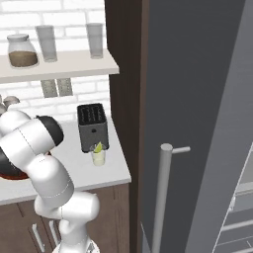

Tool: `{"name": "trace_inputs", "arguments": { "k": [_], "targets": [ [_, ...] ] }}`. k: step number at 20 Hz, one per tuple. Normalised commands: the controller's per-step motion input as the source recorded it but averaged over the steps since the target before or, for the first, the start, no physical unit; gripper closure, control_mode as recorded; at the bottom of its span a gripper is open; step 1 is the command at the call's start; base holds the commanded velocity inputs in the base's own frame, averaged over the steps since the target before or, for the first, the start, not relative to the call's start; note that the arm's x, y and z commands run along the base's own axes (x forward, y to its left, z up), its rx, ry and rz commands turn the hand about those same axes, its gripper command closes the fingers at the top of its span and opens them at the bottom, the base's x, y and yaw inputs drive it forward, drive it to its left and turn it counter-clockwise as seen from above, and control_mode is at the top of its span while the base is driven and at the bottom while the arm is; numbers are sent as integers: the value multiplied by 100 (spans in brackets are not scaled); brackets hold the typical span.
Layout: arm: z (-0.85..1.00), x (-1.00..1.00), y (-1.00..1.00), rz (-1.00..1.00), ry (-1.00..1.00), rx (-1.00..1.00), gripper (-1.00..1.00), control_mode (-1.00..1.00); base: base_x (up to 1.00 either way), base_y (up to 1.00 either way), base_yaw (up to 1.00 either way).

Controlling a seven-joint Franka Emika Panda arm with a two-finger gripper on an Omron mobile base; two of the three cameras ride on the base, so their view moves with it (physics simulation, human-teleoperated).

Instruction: Grab a lemon wedge from the fridge and one ice cube from the ice bowl, and put them in the glass of lemonade.

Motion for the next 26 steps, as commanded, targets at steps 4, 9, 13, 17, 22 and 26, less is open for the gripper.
{"name": "trace_inputs", "arguments": {
  "k": [4,9,13,17,22,26],
  "targets": [
    [-19,-5,0,0,0,0,-100,-100,0,0,0],
    [-5,-7,0,0,0,0,-100,-100,0,0,0],
    [-8,-18,0,0,-1,0,-100,-100,0,0,0],
    [-20,-8,0,0,0,0,-100,-100,0,0,0],
    [-27,0,0,0,0,0,-100,-100,0,0,0],
    [0,0,0,0,0,0,-100,-100,0,0,0]
  ]
}}
